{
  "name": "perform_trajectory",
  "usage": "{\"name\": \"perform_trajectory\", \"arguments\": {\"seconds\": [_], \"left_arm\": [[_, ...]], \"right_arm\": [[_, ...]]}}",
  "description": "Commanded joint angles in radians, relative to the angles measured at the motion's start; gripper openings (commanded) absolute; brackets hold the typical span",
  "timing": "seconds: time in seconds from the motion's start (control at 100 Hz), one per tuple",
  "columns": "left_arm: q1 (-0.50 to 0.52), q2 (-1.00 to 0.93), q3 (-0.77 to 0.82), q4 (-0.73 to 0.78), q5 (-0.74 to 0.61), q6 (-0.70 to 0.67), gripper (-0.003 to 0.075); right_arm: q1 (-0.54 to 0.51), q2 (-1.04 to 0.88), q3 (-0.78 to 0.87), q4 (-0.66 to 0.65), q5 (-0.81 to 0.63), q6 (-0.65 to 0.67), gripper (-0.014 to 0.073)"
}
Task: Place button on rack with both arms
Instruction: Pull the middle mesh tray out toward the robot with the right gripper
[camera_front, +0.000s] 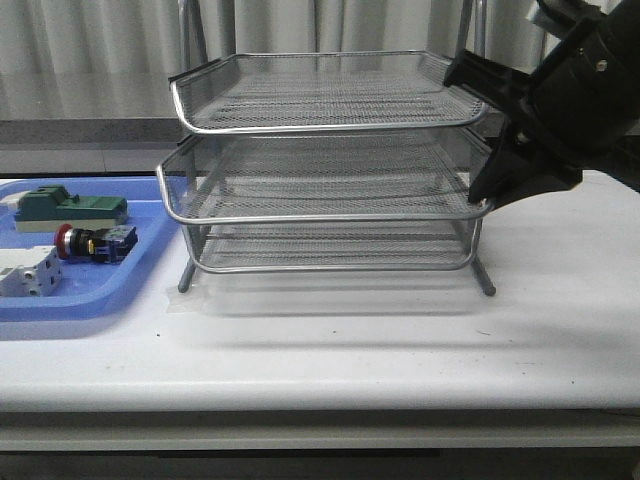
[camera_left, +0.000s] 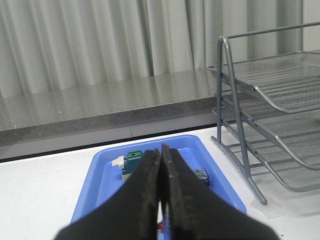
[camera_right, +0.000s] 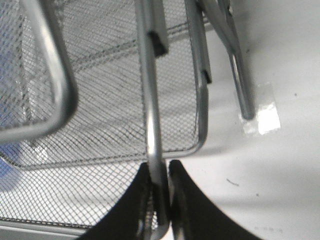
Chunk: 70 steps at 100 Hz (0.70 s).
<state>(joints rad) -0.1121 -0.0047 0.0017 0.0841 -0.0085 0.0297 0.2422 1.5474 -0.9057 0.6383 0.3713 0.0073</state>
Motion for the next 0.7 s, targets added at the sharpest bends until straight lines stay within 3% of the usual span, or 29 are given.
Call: {"name": "perform_trajectory", "arguments": {"seconds": [0.0,0.33,0.55,0.69], "left_arm": [[0.003,-0.033,0.047,-0.01,-0.075,-0.01,-0.002],[0.003,-0.033,0.047,-0.01,-0.075,-0.01,-0.002],[0.003,-0.033,0.047,-0.01,-0.075,-0.01,-0.002],[0.003,-0.033,0.047,-0.01,-0.075,-0.01,-0.002]], "right_arm": [[0.003,-0.076,0.021,0.005,0.034,0.003,-0.0069],[0.003,-0.21,0.187,0.005,0.031,0.003,-0.0069],[0.003,-0.258,0.211,0.004,0.024,0.003,-0.0065],[0.003,-0.264,0.211,-0.007,0.029,-0.007,0.0045]]}}
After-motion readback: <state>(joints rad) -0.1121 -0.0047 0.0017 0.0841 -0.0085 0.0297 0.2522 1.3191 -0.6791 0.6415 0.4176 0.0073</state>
